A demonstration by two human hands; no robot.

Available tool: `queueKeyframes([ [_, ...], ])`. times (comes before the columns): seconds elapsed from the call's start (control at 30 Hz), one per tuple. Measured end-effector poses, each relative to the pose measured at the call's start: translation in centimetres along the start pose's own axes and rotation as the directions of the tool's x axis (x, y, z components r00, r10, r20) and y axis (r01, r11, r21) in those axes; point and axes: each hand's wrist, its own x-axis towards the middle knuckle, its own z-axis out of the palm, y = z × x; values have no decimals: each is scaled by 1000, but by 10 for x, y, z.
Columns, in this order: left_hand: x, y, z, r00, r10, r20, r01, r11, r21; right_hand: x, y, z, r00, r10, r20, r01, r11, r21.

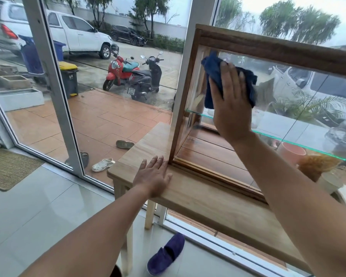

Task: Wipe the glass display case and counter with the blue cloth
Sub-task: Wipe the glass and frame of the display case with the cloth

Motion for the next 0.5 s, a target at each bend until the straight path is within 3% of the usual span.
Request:
queueKeyframes([
  [0.17,-2,-2,-2,1000,1,-25,-2,998,-56,-89,-49,19,954,-233,190,232,972,31],
  [0.3,-5,-1,-3,999,-6,-35,3,996,-93,-162,-56,12,737,-506,449,543,838,54],
  [0.33,-5,-1,-4,999,-8,-43,4,996,-92,-161,-52,9,726,-522,448,560,826,56],
  [0.4,-3,-1,-4,999,-5,-53,0,995,-100,-138,-42,7,811,-469,351,492,870,28],
  [0.5,-2,-1,-1,998,-11,-60,5,995,-101,-81,-24,3,973,-125,195,129,992,-12],
])
